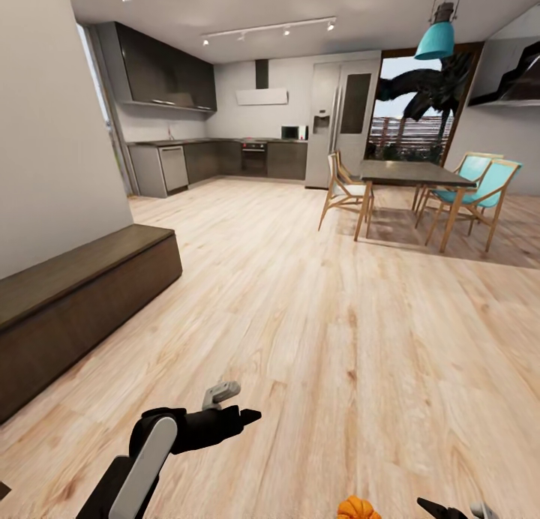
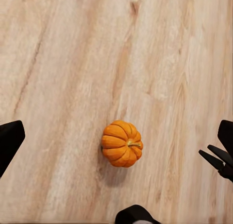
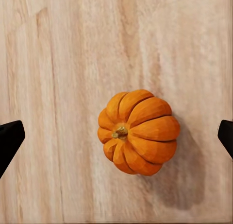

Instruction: Place each of the two pumpkins and all three candles from the living room inside a cabinet in the living room (use any cabinet), then make sure every cabinet is closed, and position the cauldron so it is next to a table in the living room.

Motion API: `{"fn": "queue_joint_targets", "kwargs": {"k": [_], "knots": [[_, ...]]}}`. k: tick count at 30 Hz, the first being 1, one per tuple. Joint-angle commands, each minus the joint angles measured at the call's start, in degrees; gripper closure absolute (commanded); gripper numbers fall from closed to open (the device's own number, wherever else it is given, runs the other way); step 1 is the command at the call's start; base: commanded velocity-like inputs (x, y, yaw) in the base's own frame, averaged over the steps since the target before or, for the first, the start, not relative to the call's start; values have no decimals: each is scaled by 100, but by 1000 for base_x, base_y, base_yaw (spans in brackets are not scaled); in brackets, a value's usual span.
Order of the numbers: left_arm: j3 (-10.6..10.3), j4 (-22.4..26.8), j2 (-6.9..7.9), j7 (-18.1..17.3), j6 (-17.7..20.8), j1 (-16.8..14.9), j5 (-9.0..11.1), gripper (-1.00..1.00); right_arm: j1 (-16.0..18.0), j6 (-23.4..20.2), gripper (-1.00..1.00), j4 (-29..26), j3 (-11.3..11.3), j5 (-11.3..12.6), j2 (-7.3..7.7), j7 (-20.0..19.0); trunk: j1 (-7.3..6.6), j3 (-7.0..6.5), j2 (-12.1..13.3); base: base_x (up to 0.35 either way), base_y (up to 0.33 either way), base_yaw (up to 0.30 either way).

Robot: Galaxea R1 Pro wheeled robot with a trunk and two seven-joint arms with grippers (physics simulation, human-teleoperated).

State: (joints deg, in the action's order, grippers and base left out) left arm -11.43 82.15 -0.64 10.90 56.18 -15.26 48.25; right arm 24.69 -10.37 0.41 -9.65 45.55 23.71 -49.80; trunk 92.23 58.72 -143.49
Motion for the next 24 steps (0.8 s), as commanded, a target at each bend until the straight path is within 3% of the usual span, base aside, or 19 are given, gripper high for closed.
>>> {"fn": "queue_joint_targets", "kwargs": {"k": [1,24], "knots": [[0,4,-3,60,16,-3,64,-100,3,-44,-100,4,-37,61,2,-17,1,28,-4,0,0,0],[-8,12,-3,56,16,-3,70,-100,6,-44,-100,3,-37,59,2,-13,60,538,-35,0,0,0]]}}
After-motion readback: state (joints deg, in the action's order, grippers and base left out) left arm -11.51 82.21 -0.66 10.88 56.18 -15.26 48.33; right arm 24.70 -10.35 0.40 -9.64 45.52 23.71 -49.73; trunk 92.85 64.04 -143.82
